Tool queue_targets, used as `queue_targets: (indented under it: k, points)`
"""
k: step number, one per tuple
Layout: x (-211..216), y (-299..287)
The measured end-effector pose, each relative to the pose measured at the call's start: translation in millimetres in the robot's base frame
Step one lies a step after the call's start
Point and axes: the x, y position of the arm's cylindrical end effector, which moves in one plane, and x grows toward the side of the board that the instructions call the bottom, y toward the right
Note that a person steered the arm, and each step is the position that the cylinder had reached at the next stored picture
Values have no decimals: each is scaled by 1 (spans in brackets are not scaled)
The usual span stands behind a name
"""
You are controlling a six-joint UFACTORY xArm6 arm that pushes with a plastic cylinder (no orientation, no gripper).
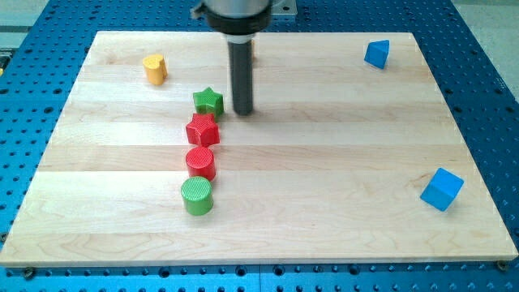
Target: Make a vertical line with yellow blocks and triangle
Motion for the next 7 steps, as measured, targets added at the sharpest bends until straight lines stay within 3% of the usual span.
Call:
queue_targets:
  k: [1,4,6,7]
  points:
    - [-48,12]
    - [-60,-113]
    - [-97,-117]
    - [-96,-171]
